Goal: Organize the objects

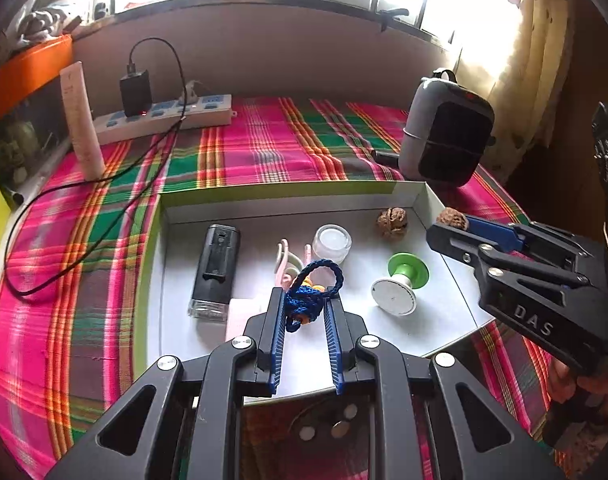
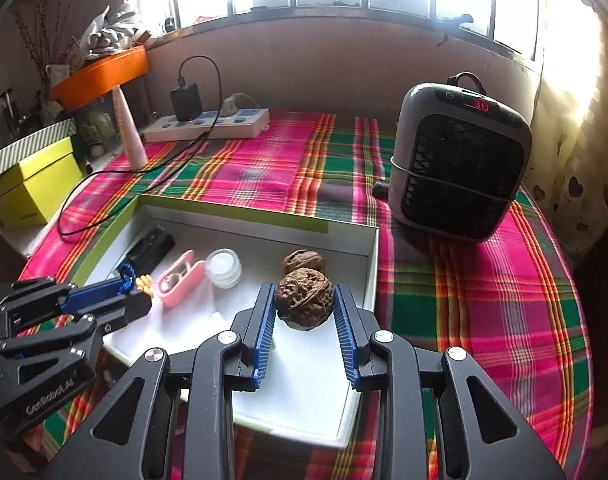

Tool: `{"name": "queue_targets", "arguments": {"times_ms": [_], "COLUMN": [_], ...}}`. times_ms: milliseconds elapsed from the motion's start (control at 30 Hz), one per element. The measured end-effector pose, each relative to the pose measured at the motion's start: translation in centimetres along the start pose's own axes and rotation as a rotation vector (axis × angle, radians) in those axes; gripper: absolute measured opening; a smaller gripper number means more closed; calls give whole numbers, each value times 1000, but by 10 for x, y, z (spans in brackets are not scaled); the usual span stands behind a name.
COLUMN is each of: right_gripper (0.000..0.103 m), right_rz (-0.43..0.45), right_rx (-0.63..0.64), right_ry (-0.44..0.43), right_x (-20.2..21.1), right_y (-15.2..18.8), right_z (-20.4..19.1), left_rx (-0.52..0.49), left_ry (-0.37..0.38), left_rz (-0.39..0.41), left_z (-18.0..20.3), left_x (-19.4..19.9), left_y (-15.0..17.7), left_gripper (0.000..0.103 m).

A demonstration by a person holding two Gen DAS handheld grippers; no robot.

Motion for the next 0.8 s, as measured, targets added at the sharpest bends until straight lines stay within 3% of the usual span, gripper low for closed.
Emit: {"name": "queue_targets", "arguments": {"times_ms": [800], "right_gripper": [31], "right_rz": [-64], "right_rx": [-6], "right_ry": [-65], "right_x": [-29], "right_y": [5], "right_z": [-1], "left_rx": [-11], "left_ry": [-21], "left_rz": [-50], "left_z": [7], "left_x": [-28], "left_y": [5], "left_gripper": [18]}}
Point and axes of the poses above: each gripper's, at about its wrist camera, not at the fingertips, and x roughly against the way its jaws point, z to its right, y to its underside, the point moved 10 cm from there along -x, roughly the way its jaws point, and after that the axes turned 10 degrees about x, right-handed, at the moved point
